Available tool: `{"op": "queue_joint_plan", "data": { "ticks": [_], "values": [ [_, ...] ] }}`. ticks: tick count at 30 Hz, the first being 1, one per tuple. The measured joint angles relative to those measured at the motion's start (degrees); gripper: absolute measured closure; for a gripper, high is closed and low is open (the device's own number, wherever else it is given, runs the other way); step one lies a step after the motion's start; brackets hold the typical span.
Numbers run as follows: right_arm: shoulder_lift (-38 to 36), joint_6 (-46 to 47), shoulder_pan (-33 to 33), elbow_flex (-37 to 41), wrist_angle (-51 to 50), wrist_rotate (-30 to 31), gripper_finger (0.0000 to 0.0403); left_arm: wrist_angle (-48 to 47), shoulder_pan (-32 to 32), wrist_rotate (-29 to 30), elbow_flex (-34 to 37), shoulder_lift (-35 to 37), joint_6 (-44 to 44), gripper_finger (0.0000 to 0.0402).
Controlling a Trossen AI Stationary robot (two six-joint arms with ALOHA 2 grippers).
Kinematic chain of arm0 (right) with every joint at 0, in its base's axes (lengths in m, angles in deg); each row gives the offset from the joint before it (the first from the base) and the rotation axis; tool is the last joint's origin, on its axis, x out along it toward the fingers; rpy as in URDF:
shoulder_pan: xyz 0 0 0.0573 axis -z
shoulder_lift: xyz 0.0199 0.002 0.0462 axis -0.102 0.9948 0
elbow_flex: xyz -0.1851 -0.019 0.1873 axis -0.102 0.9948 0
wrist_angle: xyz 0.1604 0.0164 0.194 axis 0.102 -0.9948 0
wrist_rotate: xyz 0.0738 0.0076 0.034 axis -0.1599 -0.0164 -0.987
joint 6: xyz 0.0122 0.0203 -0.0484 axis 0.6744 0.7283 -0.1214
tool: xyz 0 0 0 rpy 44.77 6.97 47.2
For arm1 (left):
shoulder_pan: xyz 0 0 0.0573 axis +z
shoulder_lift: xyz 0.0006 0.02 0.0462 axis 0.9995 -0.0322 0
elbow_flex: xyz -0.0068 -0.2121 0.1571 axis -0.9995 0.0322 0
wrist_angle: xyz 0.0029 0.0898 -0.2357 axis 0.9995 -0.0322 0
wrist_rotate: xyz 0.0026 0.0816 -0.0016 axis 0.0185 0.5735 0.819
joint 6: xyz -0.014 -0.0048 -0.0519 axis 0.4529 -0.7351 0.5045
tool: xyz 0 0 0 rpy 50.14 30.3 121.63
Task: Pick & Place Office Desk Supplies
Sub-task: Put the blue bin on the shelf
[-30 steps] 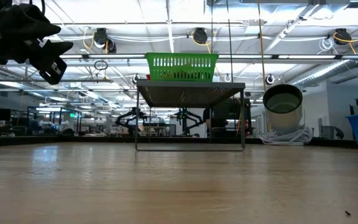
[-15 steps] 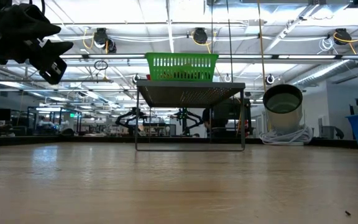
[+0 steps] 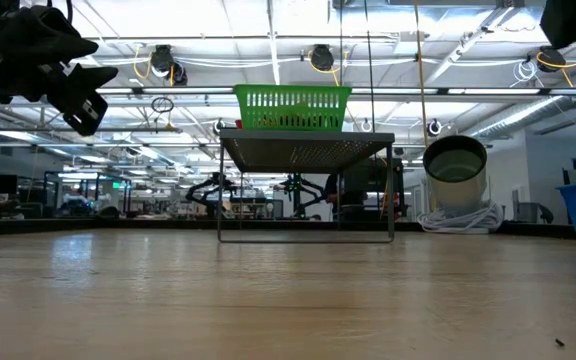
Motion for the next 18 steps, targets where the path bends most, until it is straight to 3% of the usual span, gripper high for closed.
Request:
{"op": "queue_joint_plan", "data": {
  "ticks": [18],
  "values": [
    [-0.1, -12.6, 0.0, 9.4, 1.9, 6.1, 0.0267, 0.0, 0.0, 0.0, 0.0, 0.0, -0.1, 0.0252]
  ]
}}
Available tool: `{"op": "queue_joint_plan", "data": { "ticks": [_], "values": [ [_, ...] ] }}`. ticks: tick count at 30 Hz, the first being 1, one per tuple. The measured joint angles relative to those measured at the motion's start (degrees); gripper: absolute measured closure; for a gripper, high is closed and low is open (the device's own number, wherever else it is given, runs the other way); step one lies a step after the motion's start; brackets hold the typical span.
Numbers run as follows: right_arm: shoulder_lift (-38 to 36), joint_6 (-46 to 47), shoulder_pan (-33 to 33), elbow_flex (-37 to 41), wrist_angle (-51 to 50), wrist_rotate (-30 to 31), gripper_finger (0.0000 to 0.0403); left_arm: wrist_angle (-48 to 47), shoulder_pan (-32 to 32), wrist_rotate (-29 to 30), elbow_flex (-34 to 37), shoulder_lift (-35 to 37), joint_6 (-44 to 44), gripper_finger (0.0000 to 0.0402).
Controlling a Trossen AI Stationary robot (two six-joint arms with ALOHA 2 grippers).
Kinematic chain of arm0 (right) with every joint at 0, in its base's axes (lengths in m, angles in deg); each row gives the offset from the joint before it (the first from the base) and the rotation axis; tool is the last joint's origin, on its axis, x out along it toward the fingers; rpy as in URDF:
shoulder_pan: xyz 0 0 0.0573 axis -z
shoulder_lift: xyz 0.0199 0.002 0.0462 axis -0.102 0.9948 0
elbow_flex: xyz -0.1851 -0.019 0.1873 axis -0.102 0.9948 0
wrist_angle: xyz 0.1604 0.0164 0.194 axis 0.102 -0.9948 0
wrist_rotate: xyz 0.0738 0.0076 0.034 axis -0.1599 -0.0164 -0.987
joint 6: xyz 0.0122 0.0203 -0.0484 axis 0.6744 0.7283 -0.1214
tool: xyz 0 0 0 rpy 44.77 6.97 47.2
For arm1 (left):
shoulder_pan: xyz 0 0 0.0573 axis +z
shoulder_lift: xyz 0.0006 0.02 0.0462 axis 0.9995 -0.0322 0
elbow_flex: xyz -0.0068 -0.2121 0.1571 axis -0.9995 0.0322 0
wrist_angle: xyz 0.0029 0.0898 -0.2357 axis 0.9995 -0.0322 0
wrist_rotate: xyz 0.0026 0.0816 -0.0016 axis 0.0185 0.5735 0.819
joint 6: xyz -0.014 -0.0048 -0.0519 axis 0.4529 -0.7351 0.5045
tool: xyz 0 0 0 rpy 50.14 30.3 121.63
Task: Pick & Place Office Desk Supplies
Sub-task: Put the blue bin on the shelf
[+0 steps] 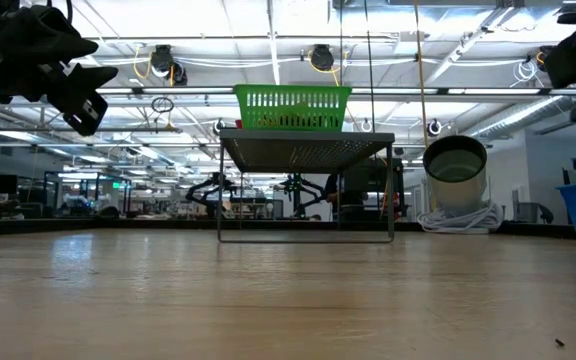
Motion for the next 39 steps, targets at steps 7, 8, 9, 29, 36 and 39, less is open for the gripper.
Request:
{"op": "queue_joint_plan", "data": {
  "ticks": [7, 8, 9, 29, 36, 39],
  "values": [
    [0.0, -1.0, 0.0, 2.5, 5.5, -0.1, 0.0265, 0.0, 0.0, 0.0, 0.0, 0.0, 0.2, 0.0252],
    [0.0, -0.9, 0.0, 2.8, 5.9, -0.1, 0.0265, 0.0, 0.0, 0.0, 0.0, 0.0, 0.3, 0.0252],
    [0.0, -0.9, 0.0, 3.1, 6.1, -0.1, 0.0266, 0.0, 0.0, 0.0, 0.0, 0.0, 0.3, 0.0252],
    [0.0, -0.8, 0.0, 11.0, 14.0, -1.7, 0.0299, 0.0, 0.0, 0.0, 0.0, 0.0, 0.2, 0.0252],
    [0.0, -2.2, 0.0, 11.1, 15.6, -4.8, 0.0392, 0.0, 0.0, 0.0, 0.0, 0.0, 0.0, 0.0252],
    [0.0, -2.2, 0.0, 10.4, 15.7, -5.9, 0.0396, 0.0, 0.0, 0.0, 0.0, 0.0, 0.3, 0.0252]
  ]
}}
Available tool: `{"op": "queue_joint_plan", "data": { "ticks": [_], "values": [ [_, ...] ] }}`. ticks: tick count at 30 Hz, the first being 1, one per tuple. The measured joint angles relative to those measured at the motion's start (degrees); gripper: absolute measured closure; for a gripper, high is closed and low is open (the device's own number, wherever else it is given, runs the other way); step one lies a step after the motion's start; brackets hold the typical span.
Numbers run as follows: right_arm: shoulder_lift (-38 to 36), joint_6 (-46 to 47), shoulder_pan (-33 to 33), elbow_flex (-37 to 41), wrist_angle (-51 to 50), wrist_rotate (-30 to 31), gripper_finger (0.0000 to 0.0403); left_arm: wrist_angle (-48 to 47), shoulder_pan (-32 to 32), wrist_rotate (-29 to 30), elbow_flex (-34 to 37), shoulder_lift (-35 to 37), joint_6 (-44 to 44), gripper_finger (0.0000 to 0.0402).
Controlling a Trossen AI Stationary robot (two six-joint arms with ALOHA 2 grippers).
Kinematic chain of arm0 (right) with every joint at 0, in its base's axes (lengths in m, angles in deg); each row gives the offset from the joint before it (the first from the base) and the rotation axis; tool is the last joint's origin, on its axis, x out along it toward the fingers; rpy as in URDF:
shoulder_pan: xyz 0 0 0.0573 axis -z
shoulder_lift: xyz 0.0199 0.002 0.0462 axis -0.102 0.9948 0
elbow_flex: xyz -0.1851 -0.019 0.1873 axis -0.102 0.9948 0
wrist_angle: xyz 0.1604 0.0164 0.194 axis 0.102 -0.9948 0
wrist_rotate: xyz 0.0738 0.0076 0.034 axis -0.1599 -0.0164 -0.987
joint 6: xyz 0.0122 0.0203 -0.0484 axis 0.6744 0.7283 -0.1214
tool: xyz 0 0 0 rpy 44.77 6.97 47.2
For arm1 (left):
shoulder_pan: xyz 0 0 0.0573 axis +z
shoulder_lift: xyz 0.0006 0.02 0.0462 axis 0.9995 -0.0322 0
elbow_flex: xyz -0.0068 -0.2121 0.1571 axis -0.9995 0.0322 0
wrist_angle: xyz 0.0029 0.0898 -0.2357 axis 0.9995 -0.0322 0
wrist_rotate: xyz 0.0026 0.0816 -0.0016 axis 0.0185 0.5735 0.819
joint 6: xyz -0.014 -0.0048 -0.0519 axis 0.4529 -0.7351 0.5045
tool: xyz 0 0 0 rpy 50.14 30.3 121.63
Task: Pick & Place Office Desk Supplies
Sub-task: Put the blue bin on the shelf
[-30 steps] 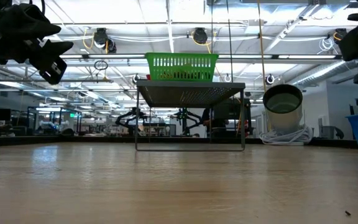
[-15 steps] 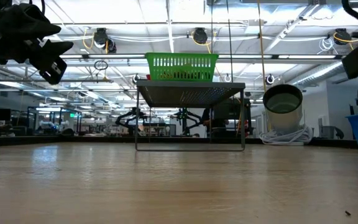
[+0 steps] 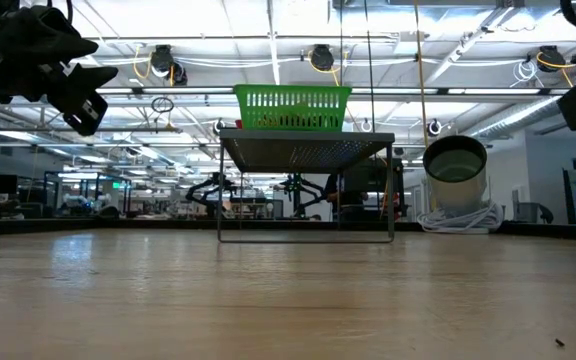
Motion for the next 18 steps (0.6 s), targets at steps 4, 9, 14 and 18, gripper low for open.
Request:
{"op": "queue_joint_plan", "data": {
  "ticks": [4, 9, 14, 18],
  "values": [
    [0.0, -0.8, 0.0, -2.9, -0.9, 0.2, 0.0401, 0.0, 0.0, 0.0, 0.0, 0.0, -0.3, 0.0252],
    [0.0, -3.9, 1.0, -9.4, -6.5, 1.7, 0.0402, 0.0, 0.0, 0.0, 0.0, 0.0, -0.1, 0.0252],
    [0.0, -9.2, 2.7, -18.7, -14.6, 3.0, 0.0402, 0.0, 0.0, 0.0, 0.0, 0.0, 0.0, 0.0252],
    [0.9, -14.7, 4.9, -27.0, -22.2, 4.4, 0.0402, 0.0, 0.0, 0.0, 0.0, 0.0, 0.0, 0.0252]
  ]
}}
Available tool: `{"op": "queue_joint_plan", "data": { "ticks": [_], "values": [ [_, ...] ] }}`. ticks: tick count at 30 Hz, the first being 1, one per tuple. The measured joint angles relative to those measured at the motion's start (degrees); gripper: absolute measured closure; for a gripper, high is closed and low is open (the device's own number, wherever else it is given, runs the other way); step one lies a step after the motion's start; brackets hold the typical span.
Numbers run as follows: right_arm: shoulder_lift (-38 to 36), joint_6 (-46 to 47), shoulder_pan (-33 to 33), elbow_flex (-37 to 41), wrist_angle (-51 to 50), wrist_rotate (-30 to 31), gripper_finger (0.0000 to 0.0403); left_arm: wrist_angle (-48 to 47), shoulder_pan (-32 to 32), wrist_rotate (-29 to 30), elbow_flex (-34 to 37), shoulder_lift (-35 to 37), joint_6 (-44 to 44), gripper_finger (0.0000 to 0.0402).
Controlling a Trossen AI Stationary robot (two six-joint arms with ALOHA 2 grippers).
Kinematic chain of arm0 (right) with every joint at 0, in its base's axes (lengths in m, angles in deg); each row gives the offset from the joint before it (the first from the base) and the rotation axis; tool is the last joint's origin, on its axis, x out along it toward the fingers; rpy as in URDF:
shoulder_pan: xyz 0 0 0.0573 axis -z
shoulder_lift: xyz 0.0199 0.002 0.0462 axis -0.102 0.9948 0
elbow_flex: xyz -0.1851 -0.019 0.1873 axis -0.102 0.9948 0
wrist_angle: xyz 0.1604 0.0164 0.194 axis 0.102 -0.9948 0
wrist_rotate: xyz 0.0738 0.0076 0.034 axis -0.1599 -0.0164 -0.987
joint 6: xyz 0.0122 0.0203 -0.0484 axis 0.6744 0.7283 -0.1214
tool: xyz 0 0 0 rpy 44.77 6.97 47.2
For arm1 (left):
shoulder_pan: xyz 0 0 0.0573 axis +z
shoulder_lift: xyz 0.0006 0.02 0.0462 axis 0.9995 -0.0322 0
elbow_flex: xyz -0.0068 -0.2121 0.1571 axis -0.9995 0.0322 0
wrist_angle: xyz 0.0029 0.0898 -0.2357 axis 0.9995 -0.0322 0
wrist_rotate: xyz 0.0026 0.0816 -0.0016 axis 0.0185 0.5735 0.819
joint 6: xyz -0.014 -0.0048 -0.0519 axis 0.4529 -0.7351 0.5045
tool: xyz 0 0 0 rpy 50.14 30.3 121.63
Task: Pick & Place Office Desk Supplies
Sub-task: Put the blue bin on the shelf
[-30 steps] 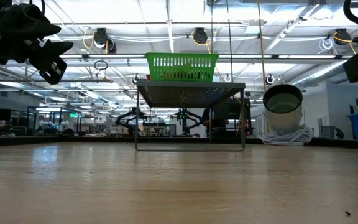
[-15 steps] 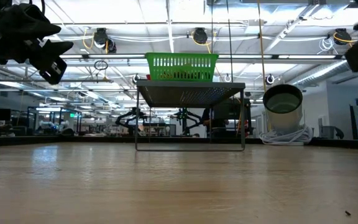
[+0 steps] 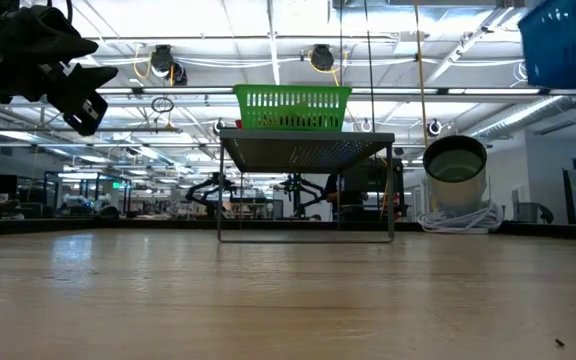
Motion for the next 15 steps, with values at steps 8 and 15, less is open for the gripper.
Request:
{"op": "queue_joint_plan", "data": {
  "ticks": [8, 15],
  "values": [
    [5.5, -18.7, 10.2, -16.1, -13.5, -0.1, 0.0402, 0.0, 0.0, 0.0, 0.0, 0.0, 0.0, 0.0252],
    [9.9, -31.0, 21.8, -27.8, -18.7, -2.8, 0.0403, 0.0, 0.0, 0.0, 0.0, 0.0, 0.0, 0.0252]
  ]
}}
